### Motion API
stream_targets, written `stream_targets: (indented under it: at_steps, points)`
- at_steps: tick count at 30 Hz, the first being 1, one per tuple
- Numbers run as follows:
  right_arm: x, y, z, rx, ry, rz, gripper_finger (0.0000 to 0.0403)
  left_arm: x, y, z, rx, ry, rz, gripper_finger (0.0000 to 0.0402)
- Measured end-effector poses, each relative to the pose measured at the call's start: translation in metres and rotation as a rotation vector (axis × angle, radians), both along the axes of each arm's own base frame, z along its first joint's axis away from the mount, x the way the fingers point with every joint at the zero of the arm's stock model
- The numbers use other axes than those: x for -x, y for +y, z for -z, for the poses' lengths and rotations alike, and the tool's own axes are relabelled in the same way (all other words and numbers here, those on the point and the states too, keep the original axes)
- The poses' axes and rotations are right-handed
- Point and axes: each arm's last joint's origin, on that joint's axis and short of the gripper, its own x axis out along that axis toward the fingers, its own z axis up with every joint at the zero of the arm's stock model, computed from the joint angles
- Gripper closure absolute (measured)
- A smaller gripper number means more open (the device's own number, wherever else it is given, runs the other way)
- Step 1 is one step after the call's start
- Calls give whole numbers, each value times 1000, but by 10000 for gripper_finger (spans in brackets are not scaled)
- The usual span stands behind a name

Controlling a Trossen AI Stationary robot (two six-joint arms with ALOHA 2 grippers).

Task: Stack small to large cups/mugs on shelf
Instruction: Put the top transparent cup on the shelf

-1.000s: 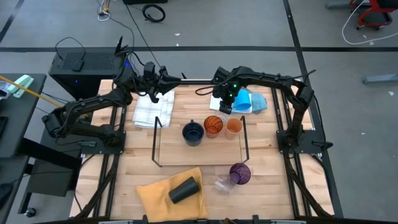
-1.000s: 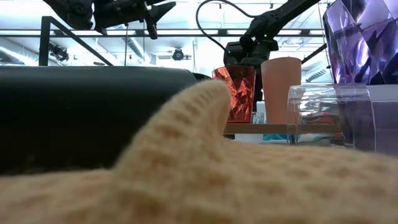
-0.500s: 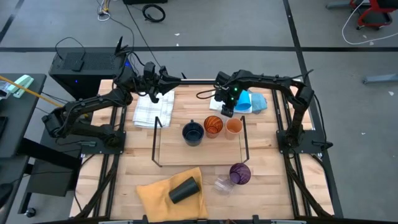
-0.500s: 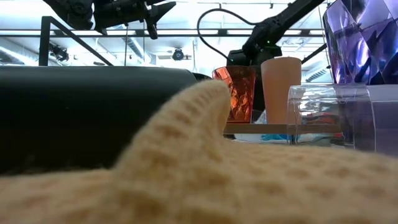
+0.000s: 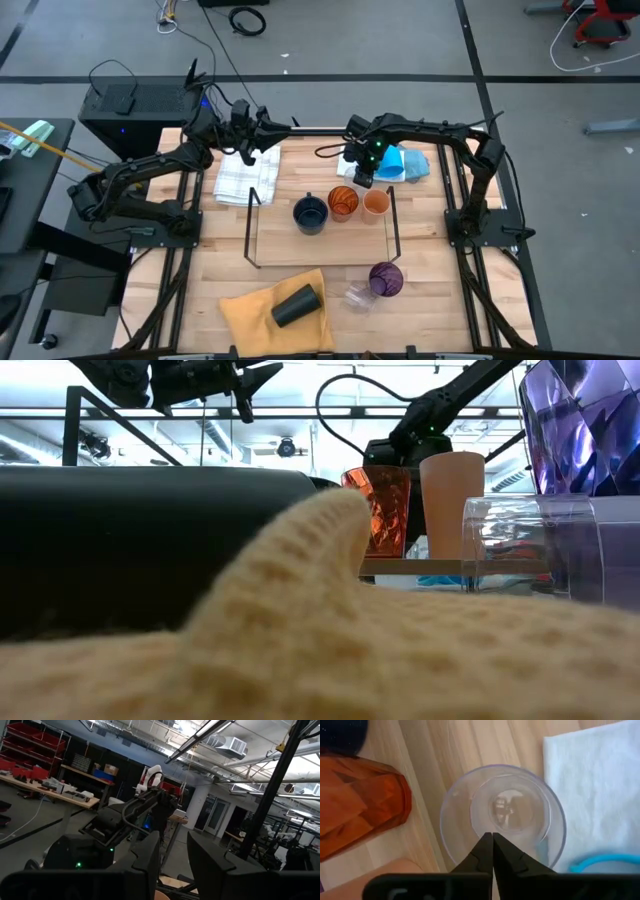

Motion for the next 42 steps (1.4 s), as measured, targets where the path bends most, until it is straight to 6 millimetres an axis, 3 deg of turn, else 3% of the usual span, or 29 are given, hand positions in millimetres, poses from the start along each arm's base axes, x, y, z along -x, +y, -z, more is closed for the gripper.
stream_targets:
  at_steps: [15,25,31,42]
  points:
    - [-4,-4,-13,14,-35,14,386,0,0,1,2,5,0,294]
    - [-14,-9,-49,81,-114,-26,292,-1,0,2,-8,22,-7,294]
    - [-4,-19,-39,126,-33,22,253,-1,1,2,-9,23,-7,294]
    - [5,-20,-17,112,27,61,265,-1,1,3,-18,23,-10,294]
